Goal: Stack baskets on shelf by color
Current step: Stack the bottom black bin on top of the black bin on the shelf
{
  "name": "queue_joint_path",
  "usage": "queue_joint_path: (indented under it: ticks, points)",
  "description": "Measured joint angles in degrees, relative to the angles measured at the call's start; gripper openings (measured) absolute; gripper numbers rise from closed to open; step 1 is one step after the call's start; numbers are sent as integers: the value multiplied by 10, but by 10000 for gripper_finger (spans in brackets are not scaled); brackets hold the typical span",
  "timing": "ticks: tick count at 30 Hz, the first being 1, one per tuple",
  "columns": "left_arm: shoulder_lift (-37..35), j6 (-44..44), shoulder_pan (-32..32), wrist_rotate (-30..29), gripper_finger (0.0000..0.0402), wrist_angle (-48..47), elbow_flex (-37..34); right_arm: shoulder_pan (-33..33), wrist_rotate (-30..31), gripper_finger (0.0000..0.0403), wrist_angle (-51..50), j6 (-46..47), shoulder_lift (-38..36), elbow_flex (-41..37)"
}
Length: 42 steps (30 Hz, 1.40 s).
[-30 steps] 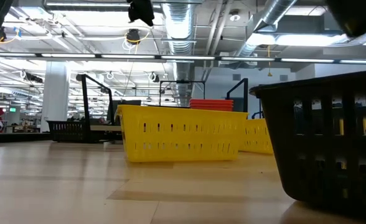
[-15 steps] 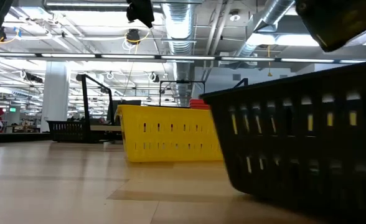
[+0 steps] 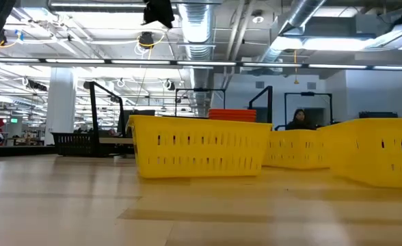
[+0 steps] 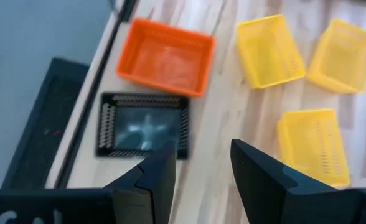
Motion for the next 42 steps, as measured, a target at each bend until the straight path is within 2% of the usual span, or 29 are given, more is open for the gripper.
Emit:
queue_joint_path:
  ticks: [4, 8, 14, 20, 24, 28, 33, 38, 42]
  points:
    - [0, 1, -26, 19, 140, 31, 0, -34, 136, 5, 3, -76, -55, -2]
    - [0, 1, -50, 23, 140, 55, 0, -80, 210, 5, -6, -139, -89, -3]
    - [0, -1, -72, 19, 137, 69, 0, -170, 233, 5, -5, -254, -106, -3]
    - [0, 11, -78, 8, 113, 75, 0, -269, 252, 5, -4, -353, -105, -4]
    - [0, 30, -77, -31, 102, 72, 0, -320, 282, 5, -5, -385, -121, -3]
    - [0, 44, -78, -40, 103, 95, 0, -348, 297, 5, -4, -393, -149, -4]
    - [0, 32, -78, -37, 127, 214, 0, -349, 325, 5, -4, -405, -185, -4]
    - [0, -37, -79, 6, 165, 369, 0, -342, 336, 5, -4, -432, -207, -4]
    - [7, -62, -87, 3, 194, 418, 0, -343, 352, 4, -2, -466, -211, -4]
